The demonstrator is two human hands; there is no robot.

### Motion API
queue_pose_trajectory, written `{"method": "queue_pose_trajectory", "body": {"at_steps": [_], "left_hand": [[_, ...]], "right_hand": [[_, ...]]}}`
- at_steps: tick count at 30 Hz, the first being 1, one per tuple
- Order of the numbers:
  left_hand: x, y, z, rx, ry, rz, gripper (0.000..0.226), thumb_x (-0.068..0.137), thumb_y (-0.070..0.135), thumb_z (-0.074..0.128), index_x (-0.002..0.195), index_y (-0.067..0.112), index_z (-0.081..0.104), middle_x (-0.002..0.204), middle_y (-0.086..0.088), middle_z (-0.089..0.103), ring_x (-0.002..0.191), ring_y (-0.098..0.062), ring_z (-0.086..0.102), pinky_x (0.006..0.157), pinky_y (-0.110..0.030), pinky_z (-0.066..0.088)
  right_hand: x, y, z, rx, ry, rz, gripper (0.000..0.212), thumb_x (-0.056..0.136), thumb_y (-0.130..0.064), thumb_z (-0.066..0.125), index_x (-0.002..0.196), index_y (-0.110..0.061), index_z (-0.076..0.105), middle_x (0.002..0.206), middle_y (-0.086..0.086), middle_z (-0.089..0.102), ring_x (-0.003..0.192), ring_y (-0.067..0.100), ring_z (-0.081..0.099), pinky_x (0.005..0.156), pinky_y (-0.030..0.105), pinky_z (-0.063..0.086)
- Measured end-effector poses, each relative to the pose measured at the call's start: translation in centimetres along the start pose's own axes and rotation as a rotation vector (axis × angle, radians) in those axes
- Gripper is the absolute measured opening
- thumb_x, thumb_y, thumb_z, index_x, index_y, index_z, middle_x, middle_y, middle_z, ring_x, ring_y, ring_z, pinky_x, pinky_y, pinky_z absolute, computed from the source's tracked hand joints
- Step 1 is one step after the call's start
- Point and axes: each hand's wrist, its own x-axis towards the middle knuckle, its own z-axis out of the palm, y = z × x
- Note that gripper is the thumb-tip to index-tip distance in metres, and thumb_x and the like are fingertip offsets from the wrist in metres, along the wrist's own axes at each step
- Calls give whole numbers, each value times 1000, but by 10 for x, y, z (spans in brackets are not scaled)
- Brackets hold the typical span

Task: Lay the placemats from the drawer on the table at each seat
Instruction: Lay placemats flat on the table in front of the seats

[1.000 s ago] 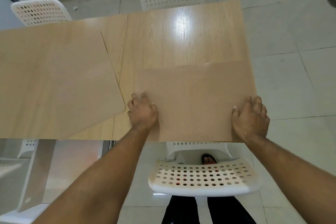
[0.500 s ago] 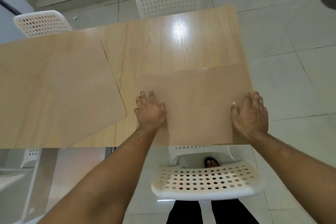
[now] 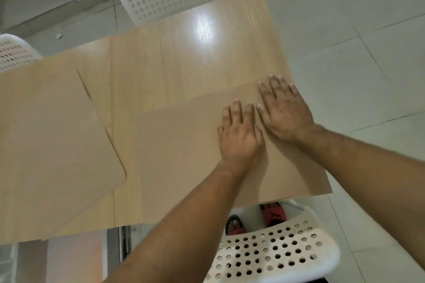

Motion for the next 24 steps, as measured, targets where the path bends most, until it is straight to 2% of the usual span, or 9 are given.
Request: {"method": "queue_pose_trajectory", "body": {"at_steps": [4,7,14,19,22,24], "left_hand": [[-3,-5,14,49,112,18,62,94,43,32,154,28,33,165,-4,21,151,-29,19,118,-46,20],[-2,-7,15,66,130,20,62,92,42,33,153,27,36,164,-5,25,150,-30,22,118,-46,20],[-6,-3,12,59,99,7,65,92,43,25,155,28,31,166,-4,21,151,-30,19,117,-47,21],[-10,-6,11,25,32,24,63,98,46,28,157,27,23,167,-7,12,153,-29,11,118,-51,17],[-44,-10,17,40,-31,122,64,99,51,27,158,26,19,168,-7,8,154,-27,9,117,-55,22],[-75,-21,22,75,-50,121,67,98,56,24,159,30,15,169,-5,2,155,-25,4,117,-55,23]], "right_hand": [[-21,1,13,13,40,40,68,100,-47,19,159,-14,17,167,12,12,154,27,8,124,42,6],[-51,-3,18,36,59,59,69,99,-46,24,157,-10,23,165,15,19,153,28,14,124,45,11],[-130,-18,40,-4,19,66,71,99,-45,27,158,-7,14,165,17,11,154,28,7,124,48,13],[-137,-22,45,-26,25,58,70,99,-45,23,157,-8,11,165,16,9,153,28,7,123,47,12],[-137,-22,44,-32,21,57,69,100,-45,19,158,-8,10,165,16,8,153,28,6,123,47,11],[-139,-23,42,-20,15,68,70,100,-46,18,158,-8,9,166,15,7,153,27,5,123,46,10]]}}
